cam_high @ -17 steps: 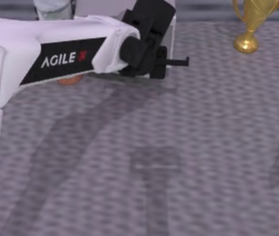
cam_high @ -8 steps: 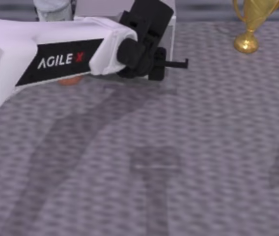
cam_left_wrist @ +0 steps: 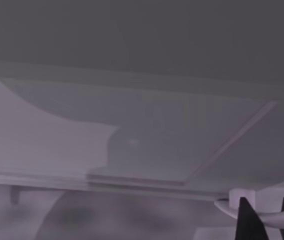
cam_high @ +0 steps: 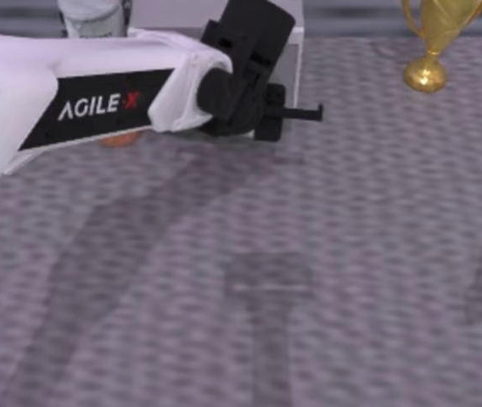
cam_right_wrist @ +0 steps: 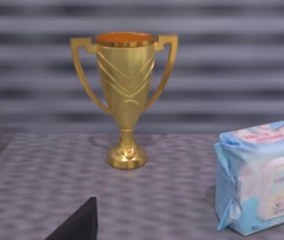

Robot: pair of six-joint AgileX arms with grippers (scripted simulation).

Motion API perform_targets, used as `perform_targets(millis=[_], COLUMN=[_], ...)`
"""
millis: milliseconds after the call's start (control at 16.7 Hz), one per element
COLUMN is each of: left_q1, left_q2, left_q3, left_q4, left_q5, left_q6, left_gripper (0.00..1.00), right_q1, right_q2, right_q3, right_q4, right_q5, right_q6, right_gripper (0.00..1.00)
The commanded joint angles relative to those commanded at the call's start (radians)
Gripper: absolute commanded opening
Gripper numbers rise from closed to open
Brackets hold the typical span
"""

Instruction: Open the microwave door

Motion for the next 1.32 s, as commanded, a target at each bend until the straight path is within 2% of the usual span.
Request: perform_targets(millis=[1320], left_q1=[-0.005], left_q2=[-0.004], left_q3=[-0.009], left_q4=[0.004], left_q5=[0.012], left_q6=[0.005], left_gripper=[0.00], right_q1=[0.000], right_q2=[0.000], right_q3=[0.000], right_q4=[0.000], right_q5=[0.000], right_q6=[0.000], right_gripper=[1.00])
